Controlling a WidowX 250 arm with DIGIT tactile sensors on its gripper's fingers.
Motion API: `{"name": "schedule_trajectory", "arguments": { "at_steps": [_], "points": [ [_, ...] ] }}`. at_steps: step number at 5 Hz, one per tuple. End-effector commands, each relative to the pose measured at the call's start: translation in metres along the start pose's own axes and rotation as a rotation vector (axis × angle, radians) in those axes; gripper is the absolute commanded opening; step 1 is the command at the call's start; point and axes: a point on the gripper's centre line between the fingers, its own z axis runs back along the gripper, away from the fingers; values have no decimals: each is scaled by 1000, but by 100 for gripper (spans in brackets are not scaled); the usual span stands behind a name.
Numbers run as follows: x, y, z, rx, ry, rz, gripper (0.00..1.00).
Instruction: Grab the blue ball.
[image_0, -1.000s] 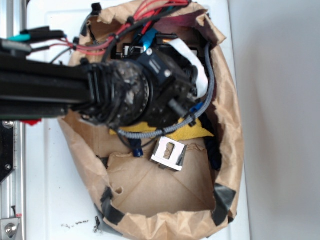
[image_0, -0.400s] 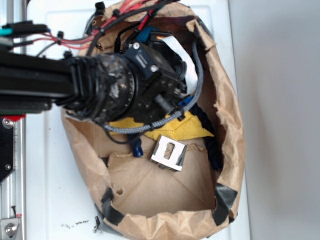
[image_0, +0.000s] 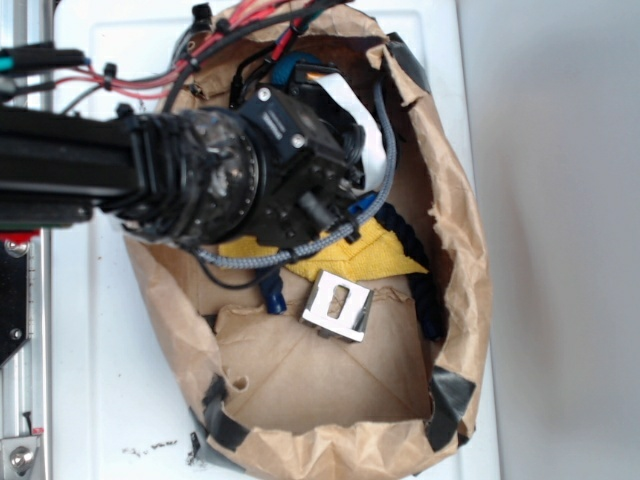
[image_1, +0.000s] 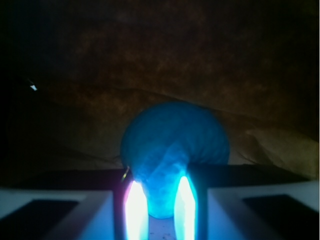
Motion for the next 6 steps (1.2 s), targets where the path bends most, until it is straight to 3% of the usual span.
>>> {"name": "schedule_trajectory", "arguments": {
  "at_steps": [1, 4, 5, 6],
  "points": [
    [22, 13, -3, -15, 36, 55, 0],
    [44, 23, -17, -97, 151, -21, 0],
    [47, 23, -19, -109, 156, -37, 0],
    [53, 20, 11, -109, 208, -57, 0]
  ]
}}
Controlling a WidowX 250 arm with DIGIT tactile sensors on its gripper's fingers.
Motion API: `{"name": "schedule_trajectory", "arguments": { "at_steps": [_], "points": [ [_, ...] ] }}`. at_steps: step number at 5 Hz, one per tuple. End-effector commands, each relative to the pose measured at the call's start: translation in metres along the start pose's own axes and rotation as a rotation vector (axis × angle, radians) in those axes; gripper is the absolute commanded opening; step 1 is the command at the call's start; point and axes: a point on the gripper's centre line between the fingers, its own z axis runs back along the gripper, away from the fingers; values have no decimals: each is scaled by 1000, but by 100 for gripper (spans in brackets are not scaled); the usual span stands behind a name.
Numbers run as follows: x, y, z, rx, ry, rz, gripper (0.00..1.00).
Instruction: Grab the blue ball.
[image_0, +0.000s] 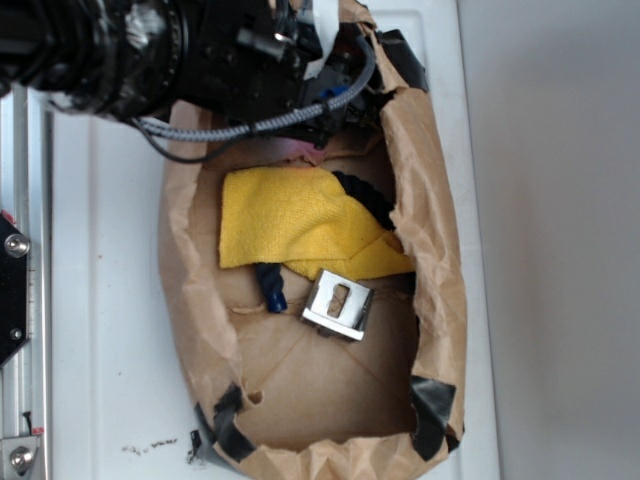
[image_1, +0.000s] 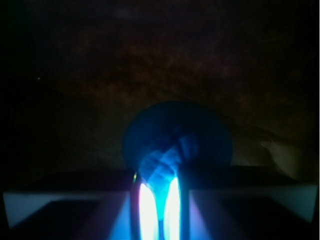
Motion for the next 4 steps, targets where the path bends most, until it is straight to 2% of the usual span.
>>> {"name": "schedule_trajectory", "arguments": {
  "at_steps": [1, 2, 4],
  "points": [
    [2, 2, 94, -22, 63, 17, 0],
    [4, -17, 147, -22, 78, -10, 0],
    [3, -36, 174, -38, 123, -62, 0]
  ]
}}
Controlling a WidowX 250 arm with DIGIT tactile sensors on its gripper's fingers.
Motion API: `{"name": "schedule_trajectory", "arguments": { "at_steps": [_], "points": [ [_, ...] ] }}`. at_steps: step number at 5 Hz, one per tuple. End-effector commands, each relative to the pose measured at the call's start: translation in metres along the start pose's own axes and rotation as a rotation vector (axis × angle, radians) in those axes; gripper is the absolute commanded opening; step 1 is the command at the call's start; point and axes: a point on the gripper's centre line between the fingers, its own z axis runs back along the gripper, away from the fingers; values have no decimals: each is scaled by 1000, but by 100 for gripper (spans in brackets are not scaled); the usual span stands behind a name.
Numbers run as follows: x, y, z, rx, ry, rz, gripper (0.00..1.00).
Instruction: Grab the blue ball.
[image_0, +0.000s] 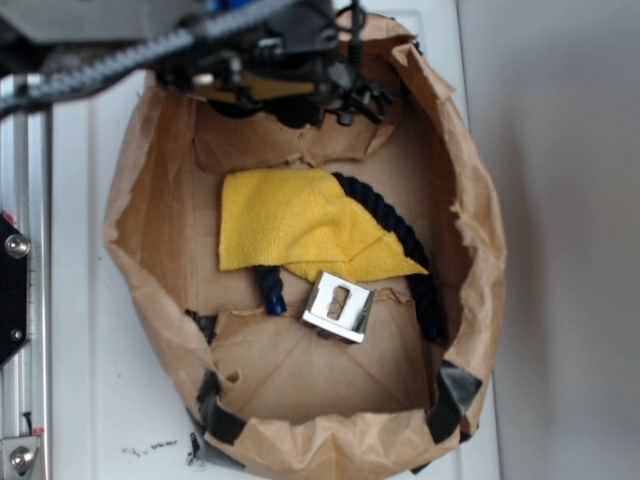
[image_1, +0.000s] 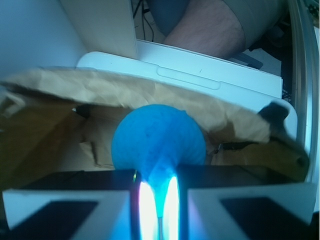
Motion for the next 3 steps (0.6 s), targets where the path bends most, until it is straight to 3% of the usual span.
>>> {"name": "schedule_trajectory", "arguments": {
  "at_steps": [1, 3],
  "points": [
    [-7, -13, 34, -64, 8, -151, 0],
    [-15, -8, 45, -90, 0, -315, 0]
  ]
}}
